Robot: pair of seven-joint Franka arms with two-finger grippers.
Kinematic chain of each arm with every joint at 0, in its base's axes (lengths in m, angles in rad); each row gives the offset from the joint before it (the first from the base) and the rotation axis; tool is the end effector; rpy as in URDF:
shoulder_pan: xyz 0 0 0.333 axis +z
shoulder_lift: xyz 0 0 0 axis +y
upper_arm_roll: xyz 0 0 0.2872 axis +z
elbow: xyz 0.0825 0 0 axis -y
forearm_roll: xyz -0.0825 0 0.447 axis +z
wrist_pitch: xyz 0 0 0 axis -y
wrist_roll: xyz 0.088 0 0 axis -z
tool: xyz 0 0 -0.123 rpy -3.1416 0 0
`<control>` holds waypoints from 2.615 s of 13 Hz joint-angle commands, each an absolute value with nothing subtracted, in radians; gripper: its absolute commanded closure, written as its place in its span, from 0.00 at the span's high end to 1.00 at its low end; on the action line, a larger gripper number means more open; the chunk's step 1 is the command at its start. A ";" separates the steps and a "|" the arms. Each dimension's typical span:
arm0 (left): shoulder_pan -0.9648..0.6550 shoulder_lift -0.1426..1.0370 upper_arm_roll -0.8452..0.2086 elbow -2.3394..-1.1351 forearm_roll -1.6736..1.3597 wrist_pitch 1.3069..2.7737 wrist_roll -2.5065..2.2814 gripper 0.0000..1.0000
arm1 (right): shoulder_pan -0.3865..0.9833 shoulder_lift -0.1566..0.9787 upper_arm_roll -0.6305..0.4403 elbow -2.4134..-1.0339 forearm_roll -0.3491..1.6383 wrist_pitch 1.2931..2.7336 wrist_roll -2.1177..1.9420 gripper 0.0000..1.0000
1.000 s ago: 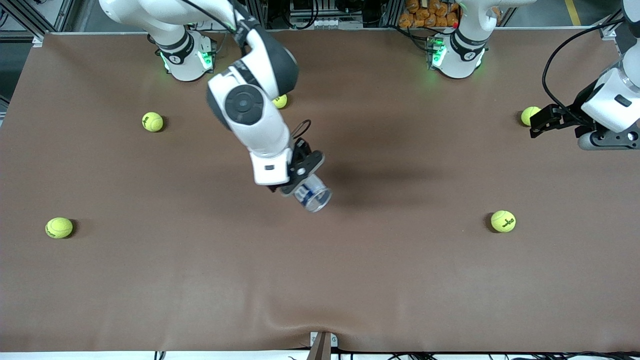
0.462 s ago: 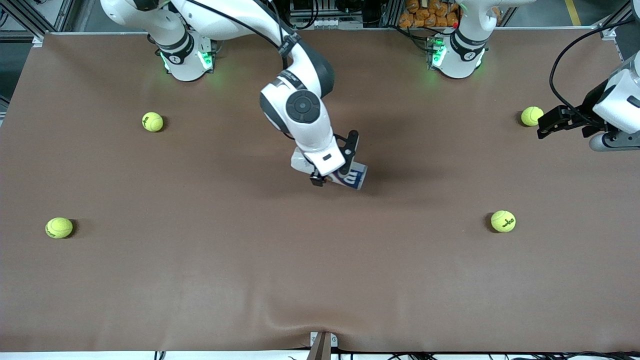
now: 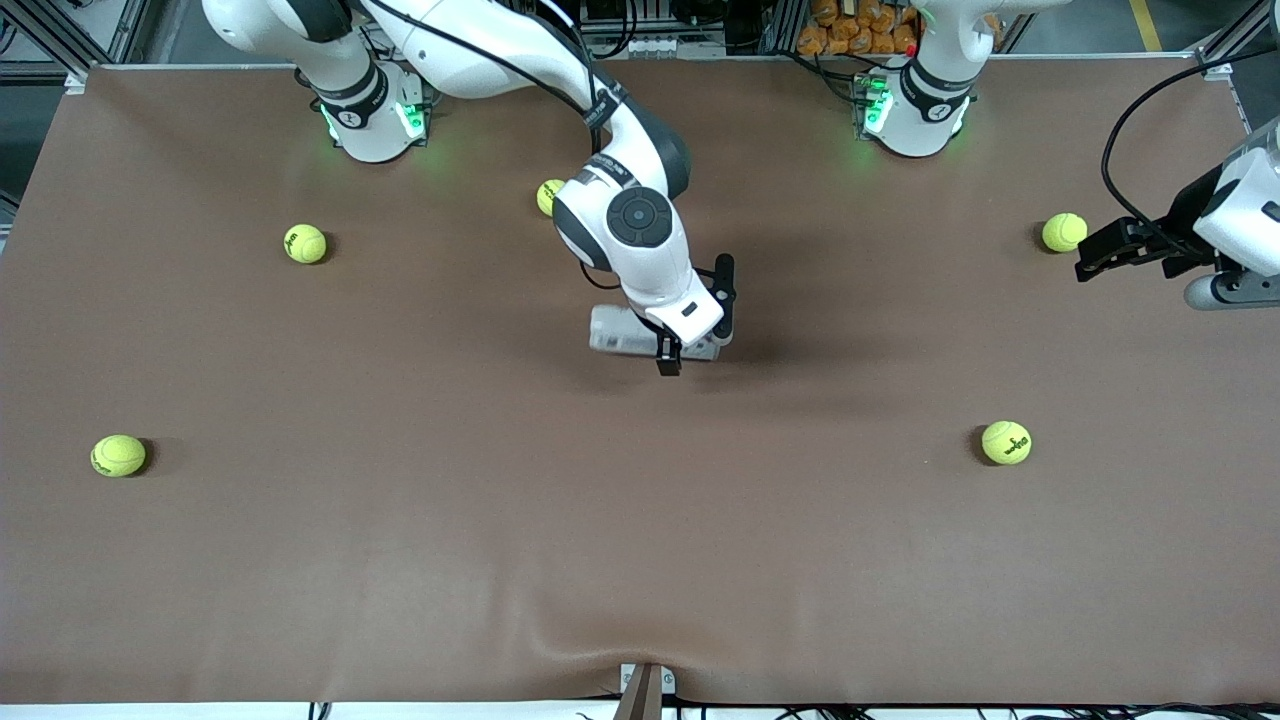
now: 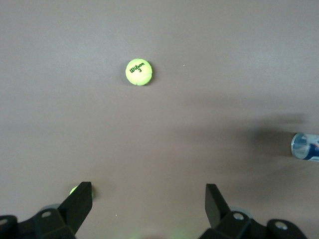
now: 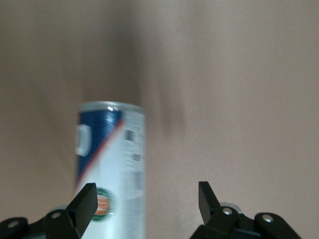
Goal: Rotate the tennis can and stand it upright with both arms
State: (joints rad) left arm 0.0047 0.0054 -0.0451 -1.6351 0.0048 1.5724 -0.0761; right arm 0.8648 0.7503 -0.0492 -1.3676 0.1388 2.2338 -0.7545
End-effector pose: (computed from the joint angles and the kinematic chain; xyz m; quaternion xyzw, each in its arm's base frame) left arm 0.6147 -0.0242 0.5422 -0.9993 -0.0177 0.0339 0.0043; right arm 0.5276 0.5783 0.2134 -0.7277 -0.6822 -0.0572 0.0425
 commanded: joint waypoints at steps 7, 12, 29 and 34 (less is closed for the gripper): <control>0.008 0.014 -0.048 -1.626 -0.009 1.575 -0.081 1.00 | 0.868 0.775 -0.055 -1.333 0.133 2.243 -0.787 0.91; 0.005 0.020 -0.052 -1.632 -0.024 1.560 -0.078 1.00 | 0.867 0.773 -0.055 -1.333 0.137 2.241 -0.784 1.00; -0.003 0.348 -0.071 -1.805 -0.794 1.549 -0.078 1.00 | 0.525 0.600 -0.061 -1.339 0.147 2.174 -0.769 1.00; -0.064 0.471 -0.075 -1.805 -0.984 1.617 -0.061 1.00 | 0.356 0.534 -0.064 -1.368 0.135 2.138 -0.775 1.00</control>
